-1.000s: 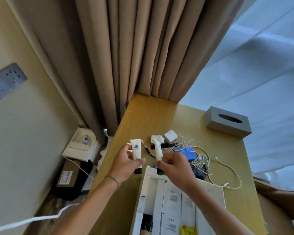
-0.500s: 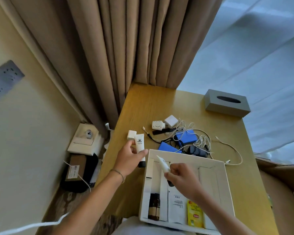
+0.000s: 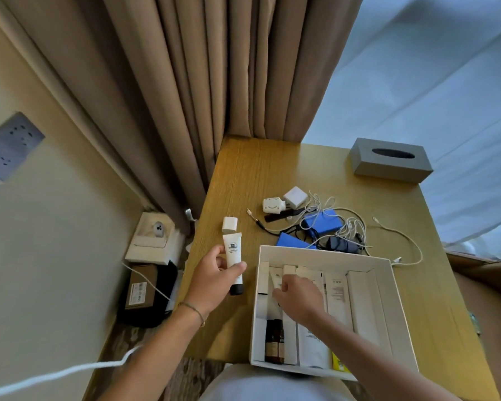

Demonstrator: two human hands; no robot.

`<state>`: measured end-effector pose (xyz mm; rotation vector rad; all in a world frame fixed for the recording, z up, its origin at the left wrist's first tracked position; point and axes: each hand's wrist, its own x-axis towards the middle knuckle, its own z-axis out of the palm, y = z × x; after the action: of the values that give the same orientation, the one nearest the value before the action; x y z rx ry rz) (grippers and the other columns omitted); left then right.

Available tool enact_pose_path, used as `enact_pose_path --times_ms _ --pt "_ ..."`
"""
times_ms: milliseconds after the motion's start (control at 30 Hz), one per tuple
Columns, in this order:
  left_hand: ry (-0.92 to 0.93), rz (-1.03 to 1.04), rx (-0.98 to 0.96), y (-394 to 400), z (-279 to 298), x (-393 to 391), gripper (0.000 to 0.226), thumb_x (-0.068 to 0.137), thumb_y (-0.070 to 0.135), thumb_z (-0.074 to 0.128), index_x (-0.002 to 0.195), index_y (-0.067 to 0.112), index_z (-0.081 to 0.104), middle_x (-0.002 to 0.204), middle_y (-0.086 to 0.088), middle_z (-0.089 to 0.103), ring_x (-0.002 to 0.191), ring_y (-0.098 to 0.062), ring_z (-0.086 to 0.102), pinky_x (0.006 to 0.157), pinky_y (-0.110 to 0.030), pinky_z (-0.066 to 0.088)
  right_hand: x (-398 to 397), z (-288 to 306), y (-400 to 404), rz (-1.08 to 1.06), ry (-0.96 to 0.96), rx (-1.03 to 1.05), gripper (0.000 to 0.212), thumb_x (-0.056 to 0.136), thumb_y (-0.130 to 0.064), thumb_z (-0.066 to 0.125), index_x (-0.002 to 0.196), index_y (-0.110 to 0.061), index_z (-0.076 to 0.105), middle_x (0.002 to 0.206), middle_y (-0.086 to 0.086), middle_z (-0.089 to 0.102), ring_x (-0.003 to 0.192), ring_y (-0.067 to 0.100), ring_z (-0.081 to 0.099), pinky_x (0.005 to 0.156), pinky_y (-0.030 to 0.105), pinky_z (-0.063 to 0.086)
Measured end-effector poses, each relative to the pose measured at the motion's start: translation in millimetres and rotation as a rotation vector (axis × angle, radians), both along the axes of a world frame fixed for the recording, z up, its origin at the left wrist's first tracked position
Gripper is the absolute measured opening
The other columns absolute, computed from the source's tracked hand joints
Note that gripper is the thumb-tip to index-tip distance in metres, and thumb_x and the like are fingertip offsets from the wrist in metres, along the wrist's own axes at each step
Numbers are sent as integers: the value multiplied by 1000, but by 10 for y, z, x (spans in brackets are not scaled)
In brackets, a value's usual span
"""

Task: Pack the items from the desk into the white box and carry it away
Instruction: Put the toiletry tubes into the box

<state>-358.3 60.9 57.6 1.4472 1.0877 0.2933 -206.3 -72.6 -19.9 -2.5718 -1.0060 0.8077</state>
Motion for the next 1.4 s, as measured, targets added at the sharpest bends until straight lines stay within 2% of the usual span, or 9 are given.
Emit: enact_pose_path --times_ms 200,333,467,567,700,867,1067,1233,1400 --pt "-5 3 -27 -62 -10 -75 36 90 23 71 122 28 54 106 3 70 96 -10 68 66 -18 51 -13 -101 117 32 20 -41 15 86 -33 66 85 -30 51 79 -13 56 73 5 55 57 21 44" --pt "-2 -32 -66 -88 -13 -107 35 91 20 69 119 31 52 108 1 69 99 -12 67 67 -18 51 -3 -168 145 37 36 -41 7 88 -26 64 90 -26 57 85 -9 62 80 9 62 70 28 58" --pt "27 -88 -84 -96 15 -94 37 91 16 67 118 33 48 109 -1 68 99 -15 66 70 -22 51 56 -170 119 30 103 -22 18 91 -22 60 109 -23 65 92 -9 62 85 10 59 65 22 45" --pt "39 -132 -37 -123 62 -51 41 90 13 66 119 36 49 108 3 68 95 -8 64 64 -15 48 123 -44 83 -21 176 76 16 94 -19 58 97 -23 72 86 -9 70 80 9 65 70 27 55" --pt "12 -186 86 -159 125 51 34 84 13 75 106 37 63 99 11 69 87 0 66 63 -10 51 225 344 50 -168 531 378 18 97 -25 58 90 -25 75 72 0 73 60 8 64 57 22 48" --pt "15 -277 112 -238 178 247 34 78 11 83 109 19 71 96 2 73 84 -10 71 67 -22 60 352 806 -6 -254 1020 569 36 102 -37 50 87 -24 79 73 16 70 58 19 60 52 25 47" --pt "-4 -372 109 -345 145 385 26 80 12 81 103 24 76 92 2 77 82 -15 74 71 -37 64 352 801 -118 -207 810 584 23 97 -24 66 77 -13 68 68 8 66 58 16 57 55 25 45" --pt "46 -353 152 -404 85 388 32 83 18 79 114 23 72 93 5 75 84 -11 72 78 -32 62 389 741 -179 -249 794 598 18 96 -17 66 82 -6 65 66 10 67 57 17 60 55 26 48" --pt "84 -178 327 -355 47 301 16 93 19 66 106 26 72 94 11 70 87 -2 65 75 -19 55 445 623 -238 -258 851 614 15 94 -14 69 108 -8 65 83 19 77 69 27 73 63 30 60"
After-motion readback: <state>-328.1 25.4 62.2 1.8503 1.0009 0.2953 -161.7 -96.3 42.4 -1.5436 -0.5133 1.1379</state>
